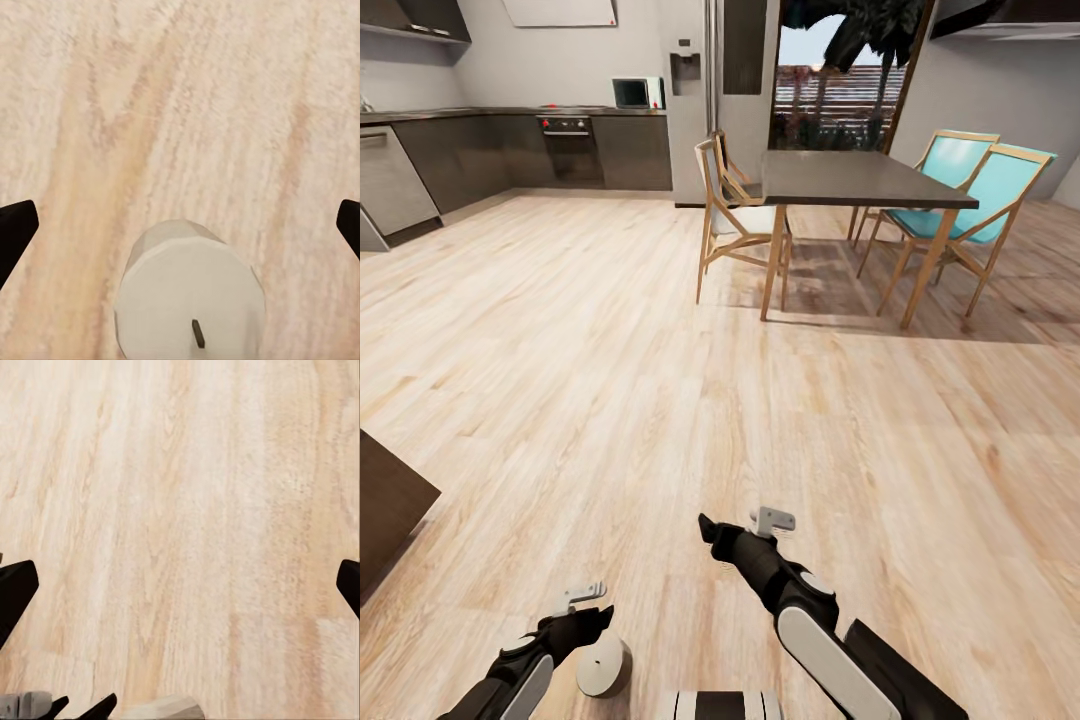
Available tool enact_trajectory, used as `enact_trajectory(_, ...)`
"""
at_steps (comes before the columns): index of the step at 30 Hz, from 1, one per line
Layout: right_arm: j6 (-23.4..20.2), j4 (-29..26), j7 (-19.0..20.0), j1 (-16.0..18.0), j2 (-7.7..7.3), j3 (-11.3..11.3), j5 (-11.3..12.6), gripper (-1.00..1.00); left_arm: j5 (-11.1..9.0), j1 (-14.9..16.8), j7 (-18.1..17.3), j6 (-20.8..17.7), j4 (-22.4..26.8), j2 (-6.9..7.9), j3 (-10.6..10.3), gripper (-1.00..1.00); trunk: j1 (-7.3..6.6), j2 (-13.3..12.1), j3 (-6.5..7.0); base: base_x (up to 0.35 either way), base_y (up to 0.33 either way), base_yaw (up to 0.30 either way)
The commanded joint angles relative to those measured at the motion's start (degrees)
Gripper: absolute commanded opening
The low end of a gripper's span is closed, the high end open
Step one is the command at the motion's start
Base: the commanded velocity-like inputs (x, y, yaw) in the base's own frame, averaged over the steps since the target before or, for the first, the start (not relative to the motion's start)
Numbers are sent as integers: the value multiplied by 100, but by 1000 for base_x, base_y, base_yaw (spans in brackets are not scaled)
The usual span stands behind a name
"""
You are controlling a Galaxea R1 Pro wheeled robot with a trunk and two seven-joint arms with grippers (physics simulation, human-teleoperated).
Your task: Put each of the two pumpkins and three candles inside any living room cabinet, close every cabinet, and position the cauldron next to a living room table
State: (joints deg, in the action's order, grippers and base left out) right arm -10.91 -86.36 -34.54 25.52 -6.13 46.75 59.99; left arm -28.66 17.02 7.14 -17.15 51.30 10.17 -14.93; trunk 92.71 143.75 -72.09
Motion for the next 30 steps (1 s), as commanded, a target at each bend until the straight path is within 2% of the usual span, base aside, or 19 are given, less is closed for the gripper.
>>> enact_trajectory(1,-16,-99,-38,6,-49,12,22,100,-62,3,58,-16,12,6,-31,100,-1,2,-5,0,0,0)
enact_trajectory(6,-186,-234,-32,6,-252,20,28,100,-78,3,60,-16,5,-18,-49,100,-1,2,-5,0,0,0)
enact_trajectory(11,-688,-248,94,6,-302,-9,49,100,-86,1,63,-13,-25,-44,-57,100,-1,2,-5,0,0,0)
enact_trajectory(14,-826,-245,908,6,-322,-34,133,100,-94,2,65,-9,-47,-76,-61,100,-1,2,-5,0,0,0)
enact_trajectory(15,-887,-235,1342,6,-355,-45,216,100,-101,2,71,-8,-53,-94,-62,100,-1,2,-5,0,0,0)
enact_trajectory(18,-945,-230,1737,6,-512,-121,451,100,-107,1,77,-8,-57,-129,-62,100,-1,2,-5,0,0,0)
enact_trajectory(21,-961,-218,1851,6,-588,-170,549,100,-112,-4,96,-2,-106,-180,-72,100,4,5,-49,0,0,0)
enact_trajectory(24,-965,-216,1873,6,-604,-177,568,100,-108,-4,96,6,-242,-201,-84,100,12,9,-116,0,0,0)
enact_trajectory(30,-966,-192,1881,6,-609,-180,575,100,-103,-5,103,18,-327,-203,-82,100,12,9,-116,0,0,0)
